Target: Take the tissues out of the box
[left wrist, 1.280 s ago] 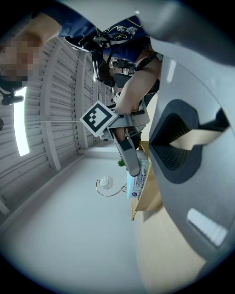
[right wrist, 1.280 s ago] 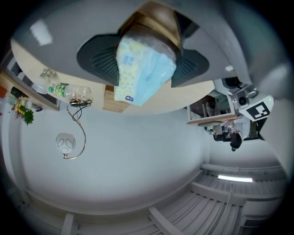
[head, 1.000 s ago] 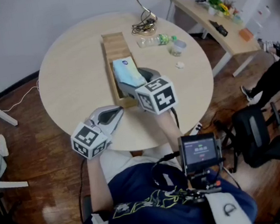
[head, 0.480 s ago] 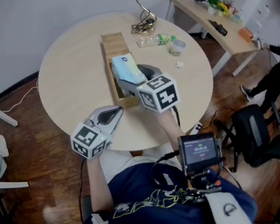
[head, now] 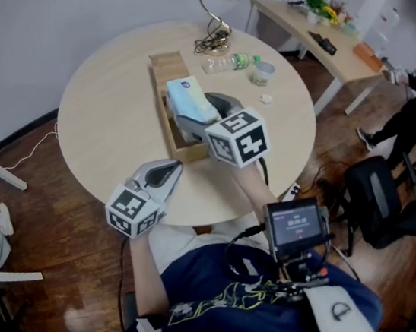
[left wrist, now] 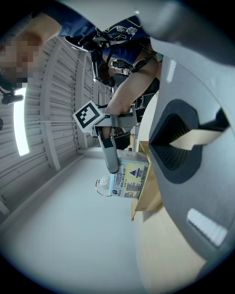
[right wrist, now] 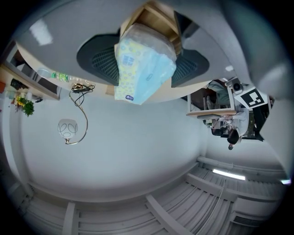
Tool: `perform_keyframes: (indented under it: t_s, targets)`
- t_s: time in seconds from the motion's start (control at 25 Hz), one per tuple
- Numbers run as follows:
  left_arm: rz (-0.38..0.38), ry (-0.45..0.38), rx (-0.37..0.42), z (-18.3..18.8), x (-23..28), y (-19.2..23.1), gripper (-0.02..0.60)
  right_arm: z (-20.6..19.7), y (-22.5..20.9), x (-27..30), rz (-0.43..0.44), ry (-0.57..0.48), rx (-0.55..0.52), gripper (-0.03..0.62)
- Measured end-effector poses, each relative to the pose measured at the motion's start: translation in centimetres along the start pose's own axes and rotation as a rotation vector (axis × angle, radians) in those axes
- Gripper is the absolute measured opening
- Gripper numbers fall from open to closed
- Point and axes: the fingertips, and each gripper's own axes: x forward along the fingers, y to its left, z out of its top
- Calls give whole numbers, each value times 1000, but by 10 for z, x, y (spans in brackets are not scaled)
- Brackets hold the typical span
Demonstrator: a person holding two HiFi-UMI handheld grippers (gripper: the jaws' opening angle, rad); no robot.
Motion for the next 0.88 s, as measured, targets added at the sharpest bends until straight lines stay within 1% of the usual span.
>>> perform_keyframes:
  t_s: [0.32,0.68,0.88]
  targets:
    - [12,7,0,-1,-1,1,0,6,-1,-5,3,-28,0,351]
    - [5,0,-9,0,0,-1,0,8,-4,-12,8,-54,39,351]
    - [7,-5,-4,0,-2,0,0,8,-7,-13,41,-57,78,351]
